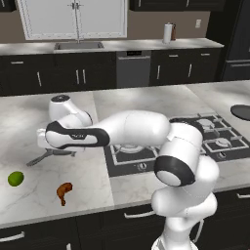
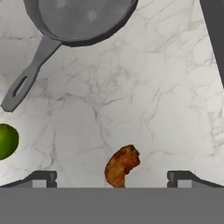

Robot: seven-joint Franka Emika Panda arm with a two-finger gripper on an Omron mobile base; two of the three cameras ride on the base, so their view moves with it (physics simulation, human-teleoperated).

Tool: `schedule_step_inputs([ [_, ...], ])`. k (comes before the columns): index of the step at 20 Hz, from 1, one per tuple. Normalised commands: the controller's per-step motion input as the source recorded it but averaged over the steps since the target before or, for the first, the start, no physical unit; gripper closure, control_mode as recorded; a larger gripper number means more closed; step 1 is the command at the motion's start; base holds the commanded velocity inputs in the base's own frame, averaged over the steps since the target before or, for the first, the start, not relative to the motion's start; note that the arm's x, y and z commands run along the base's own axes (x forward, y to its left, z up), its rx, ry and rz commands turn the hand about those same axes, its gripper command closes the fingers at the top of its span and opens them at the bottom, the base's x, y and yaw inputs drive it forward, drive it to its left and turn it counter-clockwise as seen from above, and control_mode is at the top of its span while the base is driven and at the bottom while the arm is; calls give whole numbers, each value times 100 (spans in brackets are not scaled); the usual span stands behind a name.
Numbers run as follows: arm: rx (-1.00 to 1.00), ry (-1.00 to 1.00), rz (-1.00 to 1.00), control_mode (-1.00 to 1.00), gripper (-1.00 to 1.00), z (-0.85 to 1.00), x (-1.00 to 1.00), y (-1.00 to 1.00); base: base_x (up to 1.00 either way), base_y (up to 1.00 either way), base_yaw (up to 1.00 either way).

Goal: Place both pans onto different burners. Then place the lime and the chicken drumstick on different pans.

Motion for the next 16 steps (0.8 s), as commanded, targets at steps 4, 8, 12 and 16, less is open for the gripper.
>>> schedule_step_inputs([
  [4, 0, 0, 0, -100, -100, -9, 16, 14, 0, 0, 0],
  [8, 0, 0, -1, -100, -100, -9, 18, 15, 0, 0, 0],
  [12, 0, 0, -1, -100, -100, -8, 16, 14, 0, 0, 0],
  [16, 0, 0, -1, -100, -100, -6, 12, 14, 0, 0, 0],
])
